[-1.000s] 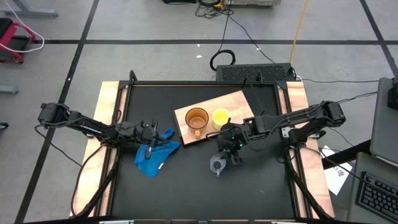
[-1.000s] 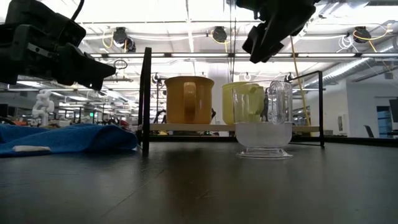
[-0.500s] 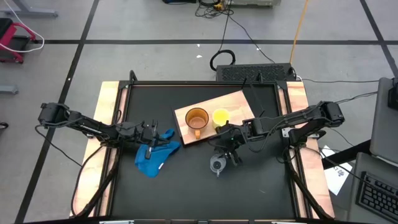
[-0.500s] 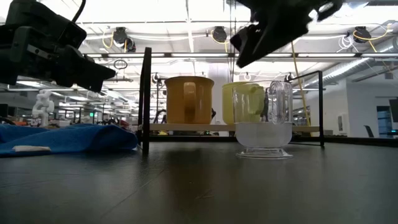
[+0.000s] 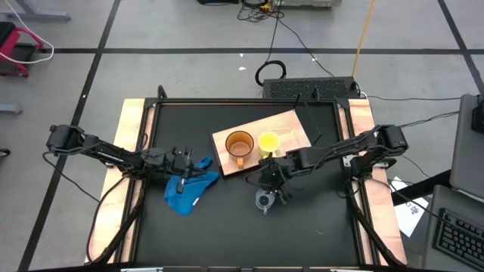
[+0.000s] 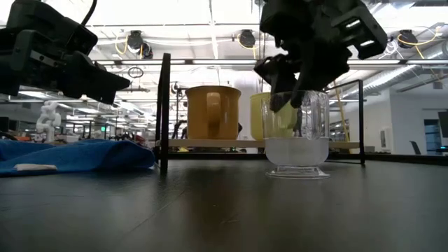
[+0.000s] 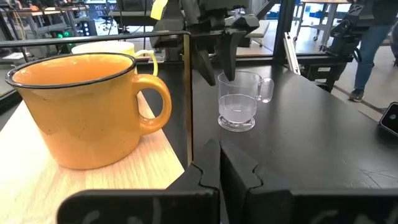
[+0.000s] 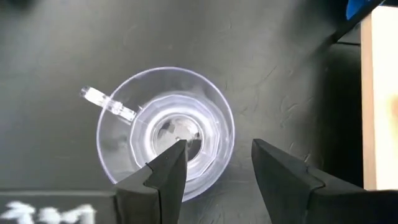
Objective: Stack small to large cups/mugs on shelf
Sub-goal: Put the transparent mug on the shelf aligned with the yellow mug
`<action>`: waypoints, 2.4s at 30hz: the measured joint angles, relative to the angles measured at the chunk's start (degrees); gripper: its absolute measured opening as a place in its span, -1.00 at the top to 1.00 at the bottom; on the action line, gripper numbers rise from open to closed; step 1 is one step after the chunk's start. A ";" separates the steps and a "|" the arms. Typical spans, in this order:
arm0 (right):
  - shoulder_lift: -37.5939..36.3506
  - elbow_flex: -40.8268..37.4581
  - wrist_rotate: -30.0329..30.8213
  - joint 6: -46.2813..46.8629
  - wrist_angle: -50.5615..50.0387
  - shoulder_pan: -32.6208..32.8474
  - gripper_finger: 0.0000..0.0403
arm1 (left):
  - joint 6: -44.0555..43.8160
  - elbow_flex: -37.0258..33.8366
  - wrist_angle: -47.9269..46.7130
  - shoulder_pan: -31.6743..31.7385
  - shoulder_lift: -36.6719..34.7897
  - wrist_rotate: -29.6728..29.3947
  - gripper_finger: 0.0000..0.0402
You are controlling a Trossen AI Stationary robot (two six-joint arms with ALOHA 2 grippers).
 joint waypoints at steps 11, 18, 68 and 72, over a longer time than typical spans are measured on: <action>2.33 0.00 -0.04 1.10 -0.30 0.00 0.14 | -0.33 0.00 -0.09 0.00 0.00 -0.04 0.97; 2.31 0.00 -0.07 1.19 1.35 0.00 0.34 | -0.35 0.00 -0.82 0.00 0.00 -0.07 0.98; -18.00 0.00 1.92 -1.31 -25.35 -2.88 1.00 | -0.91 0.00 -0.61 -2.01 -0.02 -0.59 0.98; -18.27 0.00 1.90 -4.34 -24.51 -4.13 1.00 | -0.94 0.00 -0.54 -2.01 0.00 -0.63 0.99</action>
